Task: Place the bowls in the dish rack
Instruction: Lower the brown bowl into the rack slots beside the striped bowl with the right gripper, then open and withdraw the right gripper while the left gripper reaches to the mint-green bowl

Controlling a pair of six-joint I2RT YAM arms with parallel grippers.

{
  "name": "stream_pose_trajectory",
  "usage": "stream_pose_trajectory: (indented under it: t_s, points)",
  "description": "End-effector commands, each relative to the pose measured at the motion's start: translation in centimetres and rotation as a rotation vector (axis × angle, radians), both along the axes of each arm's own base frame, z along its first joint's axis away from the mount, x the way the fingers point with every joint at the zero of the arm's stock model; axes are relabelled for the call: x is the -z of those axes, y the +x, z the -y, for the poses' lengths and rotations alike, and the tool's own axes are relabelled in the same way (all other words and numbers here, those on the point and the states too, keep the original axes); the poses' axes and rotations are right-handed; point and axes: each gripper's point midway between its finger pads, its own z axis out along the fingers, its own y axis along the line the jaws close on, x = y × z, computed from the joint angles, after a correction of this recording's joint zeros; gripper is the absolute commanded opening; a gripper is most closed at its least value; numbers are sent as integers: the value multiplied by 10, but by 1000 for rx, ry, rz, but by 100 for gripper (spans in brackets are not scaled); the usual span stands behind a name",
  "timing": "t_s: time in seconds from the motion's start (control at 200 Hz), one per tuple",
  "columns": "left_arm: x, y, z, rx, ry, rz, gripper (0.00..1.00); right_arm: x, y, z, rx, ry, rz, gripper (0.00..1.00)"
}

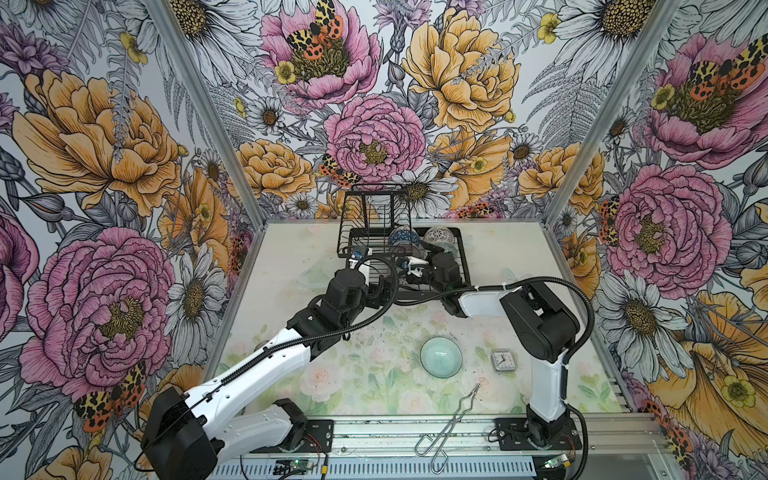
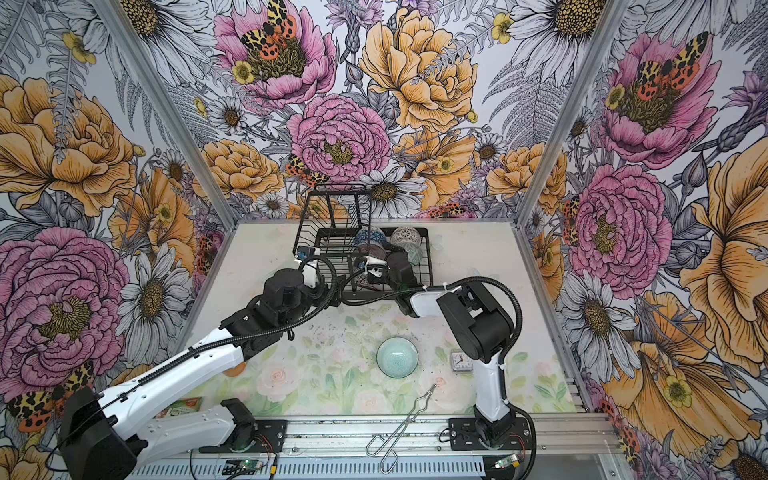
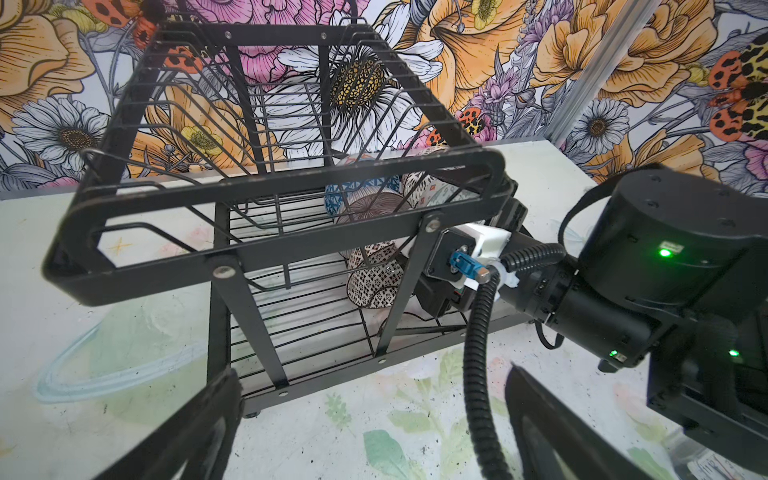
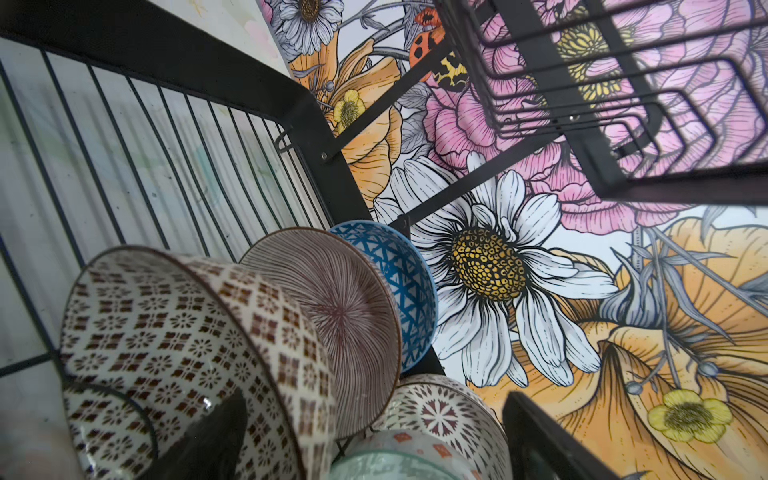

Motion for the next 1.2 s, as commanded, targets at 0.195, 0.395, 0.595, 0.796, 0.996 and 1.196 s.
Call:
stream_pose_trajectory:
  t_s: [0.195,0.395,0.595,0.796,0.996,1.196]
  points:
    - [1,-4,-4,6,2,-11,99,-30,-21,17,0,29,23,99]
    - [4,-6,-7,9,29,-27,99,-35,-39,29,12,41,1,99]
    - [11,-11,0,54,36,-60,99,-42,-54,47,69,85,-44,100]
    - [27,-21,11,117,65,-119,99,-58,-62,73,226,197,-151,99]
    - [43,-39,30,220,83,-195,99,-67,-69,84,327,354,-382,100]
    - [65,-53,48,273,96,-267,99,-71,-71,91,357,504,-587,99]
